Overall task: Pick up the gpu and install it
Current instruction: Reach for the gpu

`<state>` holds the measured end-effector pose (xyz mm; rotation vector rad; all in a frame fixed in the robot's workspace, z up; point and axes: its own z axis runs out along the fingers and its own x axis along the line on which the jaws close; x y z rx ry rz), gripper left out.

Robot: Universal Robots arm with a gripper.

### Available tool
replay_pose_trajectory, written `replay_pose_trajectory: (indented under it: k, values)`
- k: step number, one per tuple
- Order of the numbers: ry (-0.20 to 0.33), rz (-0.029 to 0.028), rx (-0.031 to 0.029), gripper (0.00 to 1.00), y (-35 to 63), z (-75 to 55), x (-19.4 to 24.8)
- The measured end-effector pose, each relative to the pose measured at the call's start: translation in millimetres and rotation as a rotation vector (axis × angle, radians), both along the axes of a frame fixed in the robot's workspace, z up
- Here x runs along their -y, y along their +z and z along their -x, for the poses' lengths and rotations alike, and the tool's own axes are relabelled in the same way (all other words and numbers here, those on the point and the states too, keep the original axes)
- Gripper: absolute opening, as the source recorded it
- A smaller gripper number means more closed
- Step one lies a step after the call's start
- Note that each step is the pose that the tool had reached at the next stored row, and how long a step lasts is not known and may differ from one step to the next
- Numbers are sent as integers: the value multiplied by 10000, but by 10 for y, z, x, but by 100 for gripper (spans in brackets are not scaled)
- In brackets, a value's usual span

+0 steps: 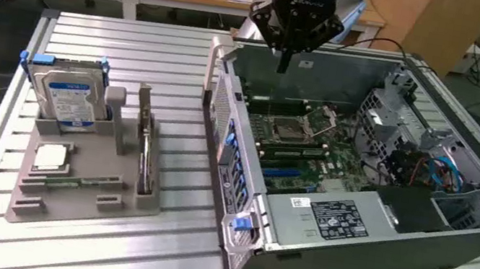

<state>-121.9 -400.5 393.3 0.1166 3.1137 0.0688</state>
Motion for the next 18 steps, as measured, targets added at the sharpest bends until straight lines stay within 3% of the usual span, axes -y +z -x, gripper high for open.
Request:
replay_pose_trajectory:
  k: [18]
  values:
    - [0,-1,0,11,-3,104,8]
